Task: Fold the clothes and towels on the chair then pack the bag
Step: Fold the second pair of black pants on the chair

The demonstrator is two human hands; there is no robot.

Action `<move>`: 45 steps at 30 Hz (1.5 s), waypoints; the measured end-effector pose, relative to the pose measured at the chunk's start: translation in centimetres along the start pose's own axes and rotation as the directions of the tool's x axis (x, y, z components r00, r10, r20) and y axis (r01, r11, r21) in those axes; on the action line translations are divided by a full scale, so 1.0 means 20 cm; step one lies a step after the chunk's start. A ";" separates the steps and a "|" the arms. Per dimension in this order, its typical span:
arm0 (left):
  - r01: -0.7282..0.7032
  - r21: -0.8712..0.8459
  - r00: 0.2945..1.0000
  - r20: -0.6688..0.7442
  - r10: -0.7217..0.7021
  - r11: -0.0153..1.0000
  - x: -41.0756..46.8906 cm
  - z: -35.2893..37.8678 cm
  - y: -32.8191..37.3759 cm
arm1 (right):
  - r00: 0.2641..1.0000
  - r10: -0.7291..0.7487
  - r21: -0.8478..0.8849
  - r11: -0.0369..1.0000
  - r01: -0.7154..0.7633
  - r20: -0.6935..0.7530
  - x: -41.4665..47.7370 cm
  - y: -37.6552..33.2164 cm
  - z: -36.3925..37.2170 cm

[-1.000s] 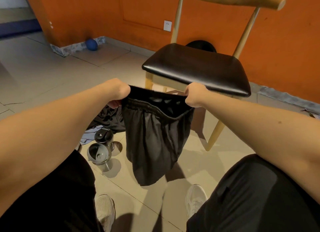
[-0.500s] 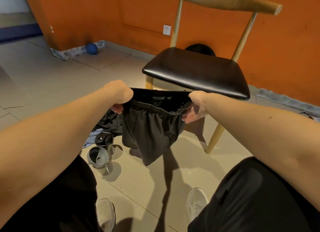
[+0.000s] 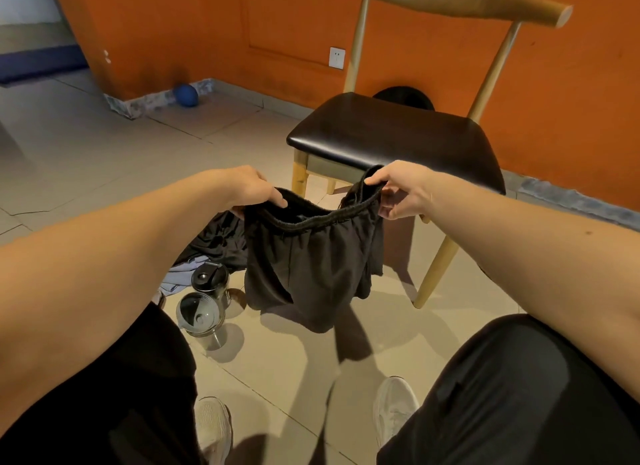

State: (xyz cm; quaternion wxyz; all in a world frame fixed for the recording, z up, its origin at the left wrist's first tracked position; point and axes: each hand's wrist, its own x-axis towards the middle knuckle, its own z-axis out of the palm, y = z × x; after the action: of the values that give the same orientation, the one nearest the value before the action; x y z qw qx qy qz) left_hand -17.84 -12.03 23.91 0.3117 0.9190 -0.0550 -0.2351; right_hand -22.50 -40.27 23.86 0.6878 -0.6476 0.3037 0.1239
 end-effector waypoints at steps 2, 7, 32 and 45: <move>0.059 -0.039 0.997 -0.042 -0.061 0.998 0.00 0.01 -0.01 | 0.998 -0.054 -0.180 0.982 0.056 0.014 0.01 0.01 0.01; 0.144 -0.033 0.974 -0.175 -0.147 0.989 -0.02 -0.01 -0.05 | 0.938 -0.346 -0.925 0.350 0.148 0.019 0.00 0.05 0.00; -0.026 0.090 0.948 -0.315 0.053 0.996 0.03 -0.10 -0.07 | 0.897 -0.382 -0.849 0.528 0.015 -0.222 -0.01 0.06 -0.11; -0.139 0.331 0.936 0.351 0.015 0.933 -0.09 0.06 0.05 | 0.988 -0.150 0.073 0.987 0.146 0.042 -0.09 0.02 0.08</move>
State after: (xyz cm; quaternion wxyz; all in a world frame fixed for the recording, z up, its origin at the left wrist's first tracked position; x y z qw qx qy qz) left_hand -19.89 -13.03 24.41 0.1377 0.9017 -0.1859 -0.3654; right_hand -23.69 -38.33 24.55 0.7244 -0.6407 0.2426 0.0771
